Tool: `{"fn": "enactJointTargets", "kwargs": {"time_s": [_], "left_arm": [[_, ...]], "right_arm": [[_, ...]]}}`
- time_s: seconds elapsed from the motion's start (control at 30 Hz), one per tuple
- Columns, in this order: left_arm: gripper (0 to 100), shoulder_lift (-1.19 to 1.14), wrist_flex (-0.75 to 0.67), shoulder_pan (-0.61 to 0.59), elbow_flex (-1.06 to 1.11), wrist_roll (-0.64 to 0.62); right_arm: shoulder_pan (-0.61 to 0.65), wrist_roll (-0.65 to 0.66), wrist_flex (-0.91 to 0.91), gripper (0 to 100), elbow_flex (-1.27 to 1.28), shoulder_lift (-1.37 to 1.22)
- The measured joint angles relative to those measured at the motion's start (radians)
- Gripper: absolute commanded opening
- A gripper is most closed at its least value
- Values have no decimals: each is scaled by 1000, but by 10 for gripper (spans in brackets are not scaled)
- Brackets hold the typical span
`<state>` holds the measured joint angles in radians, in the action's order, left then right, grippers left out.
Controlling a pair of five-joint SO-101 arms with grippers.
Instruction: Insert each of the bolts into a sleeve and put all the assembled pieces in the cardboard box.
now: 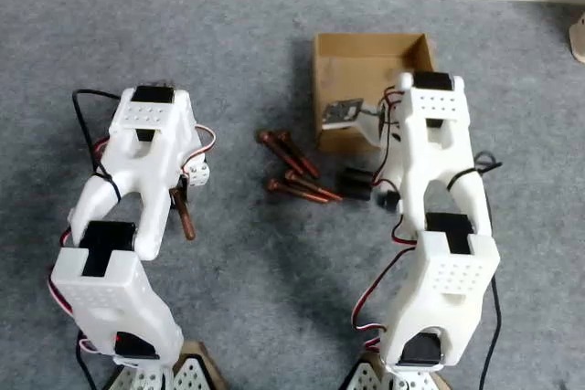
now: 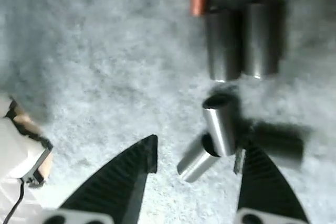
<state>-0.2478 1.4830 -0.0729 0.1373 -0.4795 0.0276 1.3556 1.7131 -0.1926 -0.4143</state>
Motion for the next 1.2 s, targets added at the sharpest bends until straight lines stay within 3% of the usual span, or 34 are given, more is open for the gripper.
{"fn": "enactJointTargets", "kwargs": {"time_s": [0.7,0.87,1.2], "left_arm": [[7,0,0,0,0,0],[7,0,0,0,0,0],[6,0,0,-6,0,0]], "right_arm": [[-34,31,-443,209,373,17],[-63,-78,-568,0,410,18],[-80,-365,-606,4,410,23]]}}
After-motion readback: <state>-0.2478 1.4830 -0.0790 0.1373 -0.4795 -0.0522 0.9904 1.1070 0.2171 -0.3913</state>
